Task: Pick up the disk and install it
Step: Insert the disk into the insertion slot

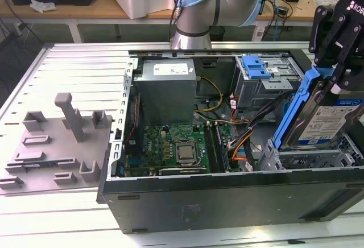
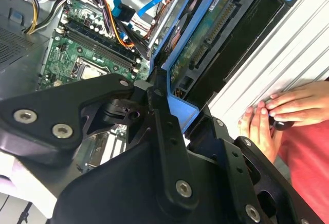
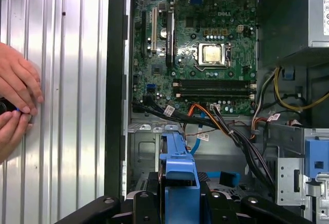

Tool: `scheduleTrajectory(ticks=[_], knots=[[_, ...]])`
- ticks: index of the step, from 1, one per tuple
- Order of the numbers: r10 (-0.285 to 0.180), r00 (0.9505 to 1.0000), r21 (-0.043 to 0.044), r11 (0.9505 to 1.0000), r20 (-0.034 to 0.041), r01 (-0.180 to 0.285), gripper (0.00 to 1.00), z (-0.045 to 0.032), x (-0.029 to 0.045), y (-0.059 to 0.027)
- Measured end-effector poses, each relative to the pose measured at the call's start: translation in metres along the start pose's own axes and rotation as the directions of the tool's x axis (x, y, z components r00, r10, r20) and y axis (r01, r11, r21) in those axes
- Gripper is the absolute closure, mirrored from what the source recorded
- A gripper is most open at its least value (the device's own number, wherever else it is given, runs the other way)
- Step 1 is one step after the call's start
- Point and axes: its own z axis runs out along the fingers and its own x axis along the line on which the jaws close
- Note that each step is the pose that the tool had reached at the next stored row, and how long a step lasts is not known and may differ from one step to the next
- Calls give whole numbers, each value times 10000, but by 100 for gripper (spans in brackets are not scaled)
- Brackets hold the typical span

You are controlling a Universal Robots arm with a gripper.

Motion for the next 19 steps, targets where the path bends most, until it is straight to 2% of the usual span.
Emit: scheduleTrajectory(ticks=[19], knots=[[-62, 10000, 3, 10000, -2, 62, 64, 31, -1, 0]])
